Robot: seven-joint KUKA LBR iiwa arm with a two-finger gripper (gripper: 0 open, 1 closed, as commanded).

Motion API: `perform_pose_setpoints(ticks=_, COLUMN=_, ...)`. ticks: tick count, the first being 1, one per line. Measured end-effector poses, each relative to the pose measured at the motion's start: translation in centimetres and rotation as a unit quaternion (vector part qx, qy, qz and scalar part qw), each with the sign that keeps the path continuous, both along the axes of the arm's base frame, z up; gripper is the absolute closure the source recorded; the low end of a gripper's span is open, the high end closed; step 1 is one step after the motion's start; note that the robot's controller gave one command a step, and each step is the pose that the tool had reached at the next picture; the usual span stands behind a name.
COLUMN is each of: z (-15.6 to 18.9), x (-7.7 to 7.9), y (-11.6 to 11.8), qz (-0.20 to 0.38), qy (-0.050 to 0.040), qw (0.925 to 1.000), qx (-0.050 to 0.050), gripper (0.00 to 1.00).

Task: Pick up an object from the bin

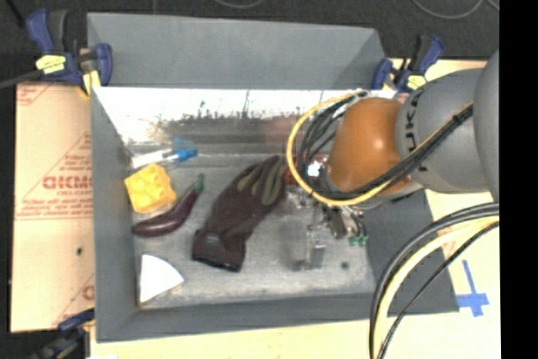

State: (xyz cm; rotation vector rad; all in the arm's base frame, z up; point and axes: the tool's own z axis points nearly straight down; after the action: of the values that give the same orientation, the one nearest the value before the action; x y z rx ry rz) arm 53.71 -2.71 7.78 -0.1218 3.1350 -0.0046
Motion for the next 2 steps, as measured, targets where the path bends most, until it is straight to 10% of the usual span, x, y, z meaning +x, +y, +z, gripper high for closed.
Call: perform_pose_setpoints(ticks=2, z=-0.5, x=2.9, y=5.2, qz=0.049, qy=-0.0009, qw=0.9988, qx=0.001, gripper=0.00)
